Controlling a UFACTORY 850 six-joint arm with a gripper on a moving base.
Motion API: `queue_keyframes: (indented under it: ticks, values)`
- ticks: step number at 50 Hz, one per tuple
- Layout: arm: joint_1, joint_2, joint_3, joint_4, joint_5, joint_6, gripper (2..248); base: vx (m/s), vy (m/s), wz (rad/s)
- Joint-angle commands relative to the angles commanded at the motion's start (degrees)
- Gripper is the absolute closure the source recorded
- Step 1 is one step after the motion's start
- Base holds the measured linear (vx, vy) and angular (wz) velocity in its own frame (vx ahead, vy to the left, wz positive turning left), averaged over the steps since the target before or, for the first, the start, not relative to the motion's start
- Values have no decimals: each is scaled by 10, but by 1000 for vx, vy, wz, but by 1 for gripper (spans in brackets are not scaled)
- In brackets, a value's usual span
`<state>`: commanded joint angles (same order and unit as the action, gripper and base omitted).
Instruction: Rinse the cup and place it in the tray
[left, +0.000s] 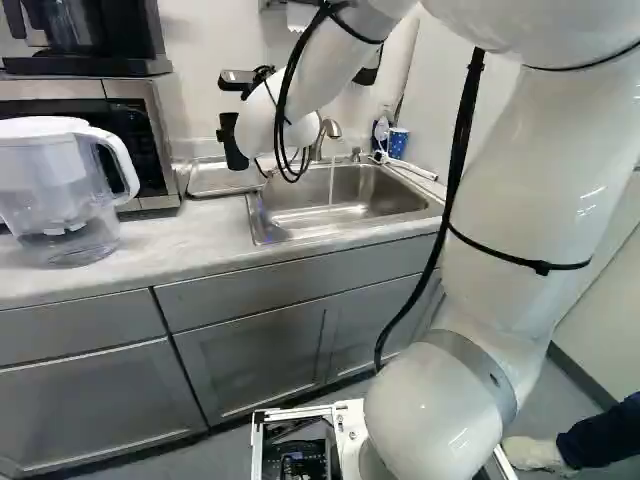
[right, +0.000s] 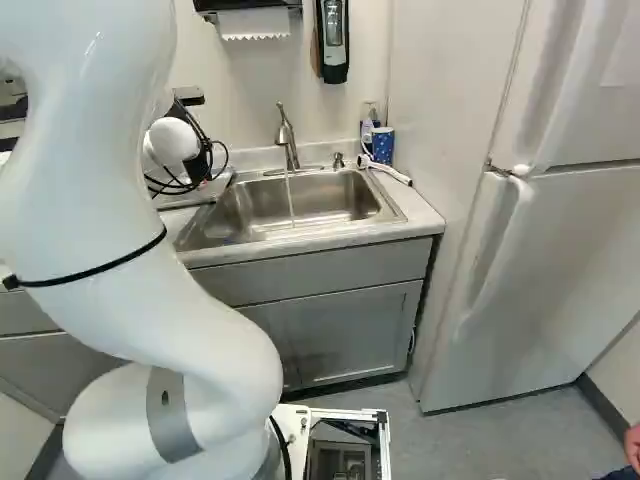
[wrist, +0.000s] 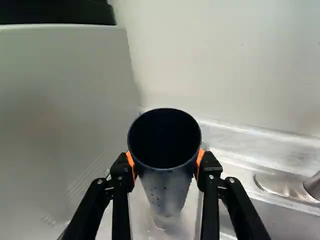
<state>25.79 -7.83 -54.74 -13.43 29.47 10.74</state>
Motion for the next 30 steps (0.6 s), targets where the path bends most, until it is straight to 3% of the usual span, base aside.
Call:
queue_keyframes:
  ticks: [30]
  values:
    - [-2,-41,-7,12,44,0,124,0,0,0]
